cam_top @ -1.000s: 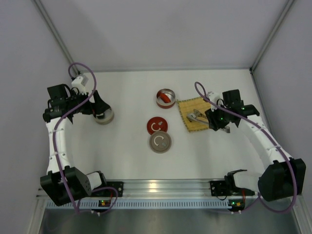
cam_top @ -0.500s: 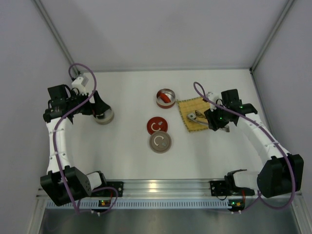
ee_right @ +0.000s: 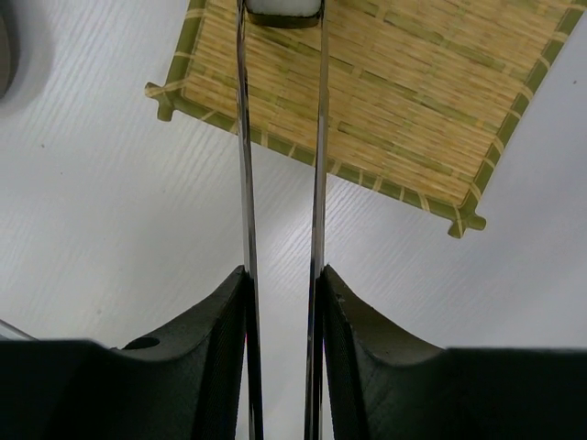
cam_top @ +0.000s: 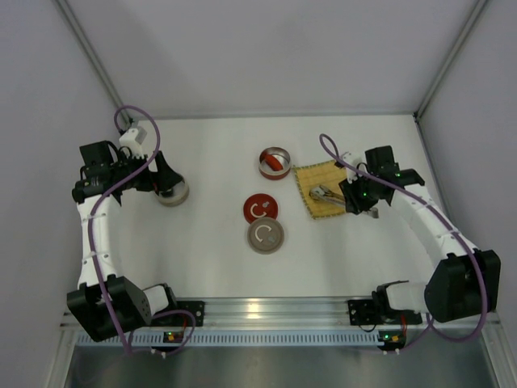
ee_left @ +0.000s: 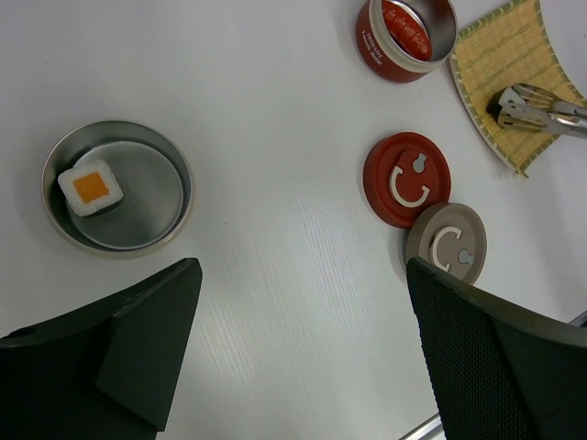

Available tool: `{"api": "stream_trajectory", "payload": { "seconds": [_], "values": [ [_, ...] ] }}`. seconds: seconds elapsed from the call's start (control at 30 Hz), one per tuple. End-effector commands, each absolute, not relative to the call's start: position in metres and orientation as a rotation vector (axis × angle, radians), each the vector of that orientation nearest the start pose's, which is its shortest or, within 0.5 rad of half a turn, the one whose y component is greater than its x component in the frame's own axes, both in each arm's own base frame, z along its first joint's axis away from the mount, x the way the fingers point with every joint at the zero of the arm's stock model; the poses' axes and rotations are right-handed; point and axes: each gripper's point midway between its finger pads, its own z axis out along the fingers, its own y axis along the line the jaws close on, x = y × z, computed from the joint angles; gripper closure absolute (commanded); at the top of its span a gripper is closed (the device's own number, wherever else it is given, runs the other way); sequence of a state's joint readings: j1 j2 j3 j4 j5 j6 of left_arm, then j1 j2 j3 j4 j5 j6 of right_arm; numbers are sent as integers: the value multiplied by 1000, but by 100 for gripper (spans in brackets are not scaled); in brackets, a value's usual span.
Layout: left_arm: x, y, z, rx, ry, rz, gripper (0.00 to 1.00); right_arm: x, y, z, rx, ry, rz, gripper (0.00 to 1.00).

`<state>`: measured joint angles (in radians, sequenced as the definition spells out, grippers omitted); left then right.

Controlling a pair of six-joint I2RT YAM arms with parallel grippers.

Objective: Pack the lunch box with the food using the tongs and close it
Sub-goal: Pick up the fake food from the plate, then place the fake food in the packing box.

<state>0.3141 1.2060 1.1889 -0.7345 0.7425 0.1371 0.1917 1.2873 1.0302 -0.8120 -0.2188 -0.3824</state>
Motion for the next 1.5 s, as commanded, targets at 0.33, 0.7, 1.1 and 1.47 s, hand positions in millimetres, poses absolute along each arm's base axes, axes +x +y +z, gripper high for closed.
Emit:
{"api": "stream_trajectory", "payload": {
  "seconds": [0.33,0.7,1.1,1.47],
  "values": [
    [326,-21,258,173,2088,-626,2,319,168,240,-960,2110,408,100],
    [341,-16,262,100,2060,-624,2,330,354,248,-1213,1881,562,100],
    [361,-1,264,-66,2013,-569,2,326,465,233,-1353,1728,547,100],
    [371,6,265,-108,1999,-560,2,347,508,225,-1370,1644,527,97]
  ]
}}
